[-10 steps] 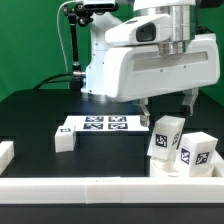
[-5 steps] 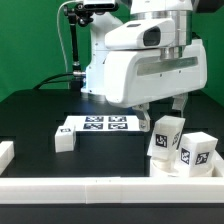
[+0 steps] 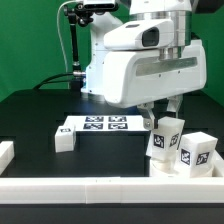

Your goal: Assemble stool

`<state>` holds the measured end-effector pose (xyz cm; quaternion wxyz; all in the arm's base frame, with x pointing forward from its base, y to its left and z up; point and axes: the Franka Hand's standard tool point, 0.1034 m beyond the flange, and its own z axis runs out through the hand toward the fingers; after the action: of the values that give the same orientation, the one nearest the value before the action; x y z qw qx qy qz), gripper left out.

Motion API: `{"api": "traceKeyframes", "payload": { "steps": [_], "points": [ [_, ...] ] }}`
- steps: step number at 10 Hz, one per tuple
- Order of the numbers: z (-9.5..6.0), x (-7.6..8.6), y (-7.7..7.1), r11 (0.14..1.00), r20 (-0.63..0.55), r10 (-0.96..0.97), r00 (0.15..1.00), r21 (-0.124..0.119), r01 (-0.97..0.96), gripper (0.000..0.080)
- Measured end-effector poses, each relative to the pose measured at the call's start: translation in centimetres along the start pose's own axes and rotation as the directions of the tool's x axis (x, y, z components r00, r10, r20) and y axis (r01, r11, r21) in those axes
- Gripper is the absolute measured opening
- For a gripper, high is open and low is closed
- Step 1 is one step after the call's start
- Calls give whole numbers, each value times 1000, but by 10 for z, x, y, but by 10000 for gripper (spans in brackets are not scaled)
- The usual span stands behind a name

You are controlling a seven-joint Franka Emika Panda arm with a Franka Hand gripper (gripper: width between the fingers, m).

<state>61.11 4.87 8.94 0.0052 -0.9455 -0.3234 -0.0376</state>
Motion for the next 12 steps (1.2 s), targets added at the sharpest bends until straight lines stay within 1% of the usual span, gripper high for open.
{"api": "traceKeyframes", "payload": {
  "steps": [1, 3, 5, 7, 8, 10, 12],
  "points": [
    [0, 0, 0, 1000, 0, 6, 1000, 0, -6, 341],
    [0, 0, 0, 985, 0, 173, 985, 1, -173, 341],
    [0, -1, 2, 955, -6, 296, 955, -3, -296, 341],
    [1, 1, 2, 873, -36, 487, 873, -10, -487, 341],
    [1, 1, 2, 843, -51, 536, 843, -11, -537, 341],
    [1, 1, 1, 725, -70, 687, 723, -2, -689, 341],
    [2, 2, 0, 571, -70, 819, 569, 11, -821, 341]
  ]
}}
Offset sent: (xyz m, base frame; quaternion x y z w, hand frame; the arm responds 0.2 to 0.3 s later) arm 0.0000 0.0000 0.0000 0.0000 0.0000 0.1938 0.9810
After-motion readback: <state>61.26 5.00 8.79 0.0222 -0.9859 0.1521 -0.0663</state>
